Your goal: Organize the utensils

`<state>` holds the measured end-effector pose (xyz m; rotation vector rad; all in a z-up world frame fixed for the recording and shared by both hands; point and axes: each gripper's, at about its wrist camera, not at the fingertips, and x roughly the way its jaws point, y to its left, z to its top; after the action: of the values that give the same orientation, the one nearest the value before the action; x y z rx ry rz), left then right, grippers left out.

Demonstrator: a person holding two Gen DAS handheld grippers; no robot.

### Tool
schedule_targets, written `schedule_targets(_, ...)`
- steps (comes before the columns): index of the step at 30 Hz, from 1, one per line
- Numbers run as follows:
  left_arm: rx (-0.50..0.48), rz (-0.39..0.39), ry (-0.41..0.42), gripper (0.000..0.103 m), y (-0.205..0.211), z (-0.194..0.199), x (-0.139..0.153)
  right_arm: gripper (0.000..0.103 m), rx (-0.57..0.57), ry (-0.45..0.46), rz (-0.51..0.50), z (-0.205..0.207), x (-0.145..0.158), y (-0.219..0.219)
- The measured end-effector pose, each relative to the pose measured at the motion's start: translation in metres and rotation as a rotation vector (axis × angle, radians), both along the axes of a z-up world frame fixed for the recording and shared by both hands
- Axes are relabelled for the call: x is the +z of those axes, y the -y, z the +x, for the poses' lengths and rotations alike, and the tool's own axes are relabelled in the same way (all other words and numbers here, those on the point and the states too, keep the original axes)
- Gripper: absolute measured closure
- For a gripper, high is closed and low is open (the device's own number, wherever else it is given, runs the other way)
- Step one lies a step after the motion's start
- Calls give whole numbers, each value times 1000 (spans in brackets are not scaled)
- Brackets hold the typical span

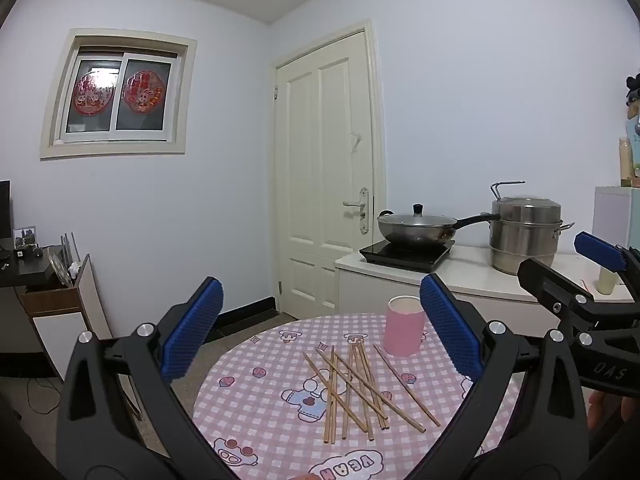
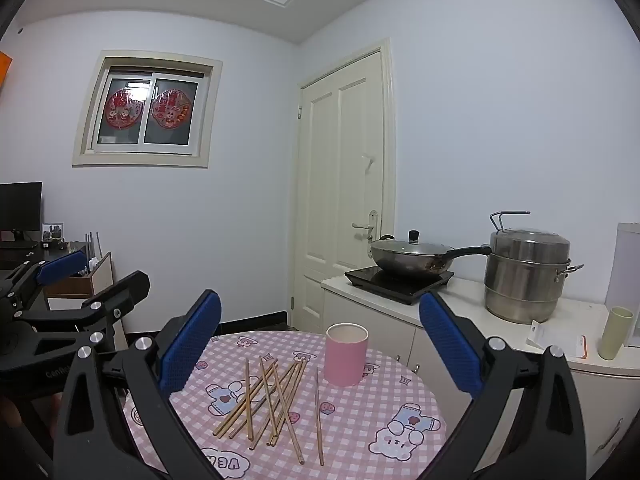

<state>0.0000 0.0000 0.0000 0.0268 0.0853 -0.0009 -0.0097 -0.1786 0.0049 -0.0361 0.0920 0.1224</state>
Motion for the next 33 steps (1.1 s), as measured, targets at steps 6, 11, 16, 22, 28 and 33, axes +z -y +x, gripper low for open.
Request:
schedule_targets(6,-2,-3,-7,6,0,0,0,7,-1,-6,-3,1,-1,-1)
schedule_targets(11,6,6,-4,6,0,-1,0,7,-3,0,2,-1,2,0)
schedule_targets(16,4,11,-1,6,-2,1,-6,7,2,3,3,-5,5,-3)
schedule_targets(22,6,13,-1,6,-6,2,-6,7,4,0,10,1,-1,0)
schedule_targets(28,5,14,0,6,-2,1,-4,7,3,0,10,1,-1,0)
schedule_targets(33,6,15,-1,6,-2,1,-4,7,4,-4,10,2,-3,-2)
